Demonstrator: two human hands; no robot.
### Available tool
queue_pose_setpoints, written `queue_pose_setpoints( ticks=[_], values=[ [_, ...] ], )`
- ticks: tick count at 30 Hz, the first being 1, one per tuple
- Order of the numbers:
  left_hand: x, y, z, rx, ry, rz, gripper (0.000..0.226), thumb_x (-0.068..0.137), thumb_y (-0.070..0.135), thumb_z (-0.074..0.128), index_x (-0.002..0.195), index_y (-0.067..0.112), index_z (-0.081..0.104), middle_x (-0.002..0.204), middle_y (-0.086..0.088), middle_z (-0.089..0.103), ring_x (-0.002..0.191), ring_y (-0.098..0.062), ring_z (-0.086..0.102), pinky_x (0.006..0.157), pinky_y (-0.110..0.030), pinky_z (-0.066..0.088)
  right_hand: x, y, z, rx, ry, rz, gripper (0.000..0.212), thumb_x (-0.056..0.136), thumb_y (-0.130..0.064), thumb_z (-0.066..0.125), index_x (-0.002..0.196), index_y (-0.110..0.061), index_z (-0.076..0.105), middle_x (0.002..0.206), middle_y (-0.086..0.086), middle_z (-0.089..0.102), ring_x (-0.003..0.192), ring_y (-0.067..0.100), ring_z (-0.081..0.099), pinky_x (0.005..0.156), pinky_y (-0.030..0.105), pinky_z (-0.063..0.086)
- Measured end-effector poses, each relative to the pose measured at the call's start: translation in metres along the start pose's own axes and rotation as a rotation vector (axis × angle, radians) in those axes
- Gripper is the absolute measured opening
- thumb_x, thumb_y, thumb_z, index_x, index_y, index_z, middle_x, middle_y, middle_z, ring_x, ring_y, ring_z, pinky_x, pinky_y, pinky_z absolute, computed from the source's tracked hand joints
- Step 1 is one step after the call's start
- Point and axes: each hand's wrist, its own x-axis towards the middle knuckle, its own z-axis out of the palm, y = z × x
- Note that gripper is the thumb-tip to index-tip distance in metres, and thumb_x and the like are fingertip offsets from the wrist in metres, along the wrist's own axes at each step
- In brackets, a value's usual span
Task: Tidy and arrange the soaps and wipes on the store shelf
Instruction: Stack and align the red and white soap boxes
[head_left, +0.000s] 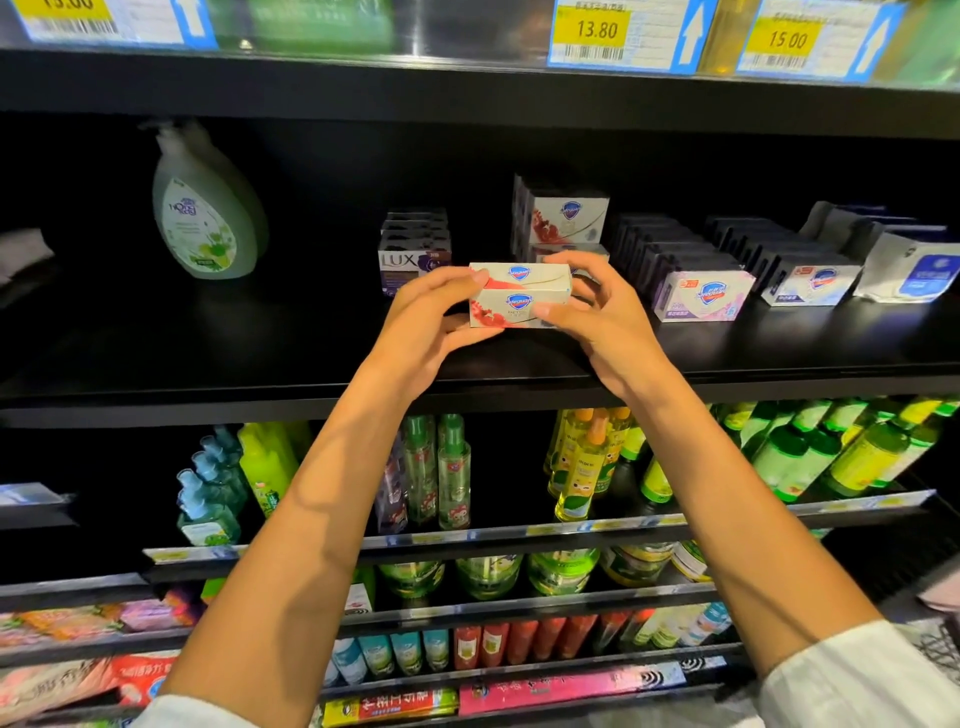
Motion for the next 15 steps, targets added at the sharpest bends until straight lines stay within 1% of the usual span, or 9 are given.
queue_pose_setpoints(
  ticks=[2, 4, 6, 7, 8, 12, 15],
  values=[
    [0.0004, -0.0004, -0.0005, 0.001, 0.005, 0.003, 0.029, 0.1, 0.017, 0.068, 0.121, -0.002, 0.065, 0.121, -0.014, 0.074, 0.112, -0.03, 0.073, 0.1, -0.05, 0.058, 0.0002, -0.0023, 0.0021, 0.026, 0.005, 0.028, 0.047, 0.092, -0.006, 0.075, 0.135, -0.012, 0.058, 0.124, 0.008, 0.072, 0.122, 0.024, 0.068, 0.099, 0.044, 0.059],
    [0.0007, -0.0005, -0.0006, -0.01, 0.008, 0.005, 0.025, 0.099, 0.014, 0.069, 0.118, -0.002, 0.065, 0.121, -0.014, 0.074, 0.112, -0.03, 0.073, 0.1, -0.049, 0.058, 0.0014, -0.0045, 0.0037, 0.067, 0.013, 0.071, 0.038, 0.098, -0.02, 0.07, 0.134, -0.013, 0.06, 0.128, 0.009, 0.069, 0.122, 0.023, 0.068, 0.1, 0.047, 0.058],
    [0.0003, -0.0003, -0.0004, -0.008, 0.006, 0.013, 0.027, 0.098, 0.014, 0.069, 0.12, -0.002, 0.064, 0.121, -0.015, 0.074, 0.113, -0.03, 0.073, 0.1, -0.047, 0.058, 0.003, -0.0054, 0.0051, 0.089, -0.003, 0.108, 0.04, 0.1, -0.03, 0.067, 0.134, -0.009, 0.061, 0.131, 0.012, 0.068, 0.123, 0.024, 0.067, 0.102, 0.05, 0.057],
    [0.0002, -0.0005, -0.0005, 0.001, 0.007, 0.019, 0.028, 0.098, 0.013, 0.069, 0.122, -0.001, 0.064, 0.121, -0.014, 0.074, 0.113, -0.029, 0.072, 0.1, -0.046, 0.058, 0.0034, -0.0053, 0.0057, 0.097, -0.011, 0.125, 0.042, 0.099, -0.032, 0.068, 0.133, -0.007, 0.062, 0.131, 0.013, 0.069, 0.123, 0.025, 0.067, 0.103, 0.05, 0.056],
    [0.0001, -0.0009, -0.0004, 0.011, 0.009, 0.028, 0.029, 0.098, 0.013, 0.068, 0.124, 0.0, 0.064, 0.121, -0.014, 0.074, 0.113, -0.029, 0.072, 0.1, -0.045, 0.058, 0.0039, -0.005, 0.0057, 0.107, -0.012, 0.139, 0.042, 0.099, -0.031, 0.068, 0.133, -0.005, 0.063, 0.129, 0.014, 0.07, 0.122, 0.025, 0.068, 0.103, 0.05, 0.056],
    [0.0009, -0.0023, -0.001, 0.009, 0.008, 0.031, 0.03, 0.097, 0.01, 0.069, 0.126, 0.005, 0.065, 0.123, -0.016, 0.072, 0.116, -0.027, 0.071, 0.102, -0.045, 0.058, 0.0041, -0.0041, 0.0041, 0.138, 0.008, 0.139, 0.039, 0.097, -0.016, 0.072, 0.13, 0.001, 0.064, 0.121, 0.014, 0.075, 0.117, 0.024, 0.071, 0.1, 0.046, 0.058],
    [0.0011, -0.002, -0.0003, -0.023, 0.008, 0.001, 0.029, 0.098, 0.014, 0.069, 0.127, 0.009, 0.067, 0.125, -0.015, 0.071, 0.116, -0.026, 0.071, 0.102, -0.047, 0.058, 0.0048, -0.0008, 0.002, 0.132, 0.038, 0.109, 0.041, 0.093, -0.009, 0.076, 0.131, 0.001, 0.064, 0.12, 0.015, 0.075, 0.117, 0.025, 0.071, 0.102, 0.046, 0.057]
  ],
)
